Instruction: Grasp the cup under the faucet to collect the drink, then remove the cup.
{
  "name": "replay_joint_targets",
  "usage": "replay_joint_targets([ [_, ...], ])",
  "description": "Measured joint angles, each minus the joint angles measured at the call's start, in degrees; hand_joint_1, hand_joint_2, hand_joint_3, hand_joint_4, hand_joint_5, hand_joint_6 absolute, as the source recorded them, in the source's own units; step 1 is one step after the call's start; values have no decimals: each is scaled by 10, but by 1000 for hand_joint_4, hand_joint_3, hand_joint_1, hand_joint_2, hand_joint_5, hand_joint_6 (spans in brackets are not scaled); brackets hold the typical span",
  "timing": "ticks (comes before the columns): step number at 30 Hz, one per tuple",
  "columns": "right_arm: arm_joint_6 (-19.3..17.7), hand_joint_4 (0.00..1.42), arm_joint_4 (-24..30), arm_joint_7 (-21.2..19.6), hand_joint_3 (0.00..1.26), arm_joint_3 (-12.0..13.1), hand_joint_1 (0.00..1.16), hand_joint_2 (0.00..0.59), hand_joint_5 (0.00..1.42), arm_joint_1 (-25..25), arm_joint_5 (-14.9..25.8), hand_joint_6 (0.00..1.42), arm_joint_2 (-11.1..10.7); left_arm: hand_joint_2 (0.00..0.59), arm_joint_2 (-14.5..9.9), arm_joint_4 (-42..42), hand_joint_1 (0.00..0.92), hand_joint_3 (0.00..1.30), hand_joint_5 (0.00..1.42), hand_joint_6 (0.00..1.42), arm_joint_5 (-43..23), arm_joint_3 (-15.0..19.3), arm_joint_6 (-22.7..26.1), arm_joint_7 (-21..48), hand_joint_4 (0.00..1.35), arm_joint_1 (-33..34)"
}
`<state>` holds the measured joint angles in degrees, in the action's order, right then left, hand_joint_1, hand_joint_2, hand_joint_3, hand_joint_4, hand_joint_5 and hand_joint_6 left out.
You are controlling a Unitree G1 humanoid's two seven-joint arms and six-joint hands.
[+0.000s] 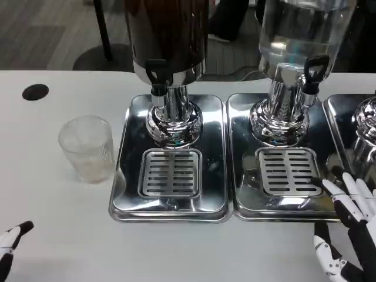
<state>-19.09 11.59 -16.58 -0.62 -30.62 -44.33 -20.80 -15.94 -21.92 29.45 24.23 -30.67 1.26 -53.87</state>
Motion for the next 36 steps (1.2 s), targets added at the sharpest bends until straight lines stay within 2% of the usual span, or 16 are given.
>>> replay_joint_targets([
  [20,0,1,-1,0,160,1,324,534,0,-3,10,0,-2,92,0,0,0,84,0,0,-1,2,-3,0,0,-13],
  [28,2,8,2,0,162,3,331,532,0,-12,10,0,-2,92,2,9,0,80,0,0,-2,1,-25,-7,0,-19],
  [36,4,10,12,0,162,12,340,538,0,-20,18,0,-1,93,2,11,0,75,0,0,-2,0,-27,-7,0,-19],
])
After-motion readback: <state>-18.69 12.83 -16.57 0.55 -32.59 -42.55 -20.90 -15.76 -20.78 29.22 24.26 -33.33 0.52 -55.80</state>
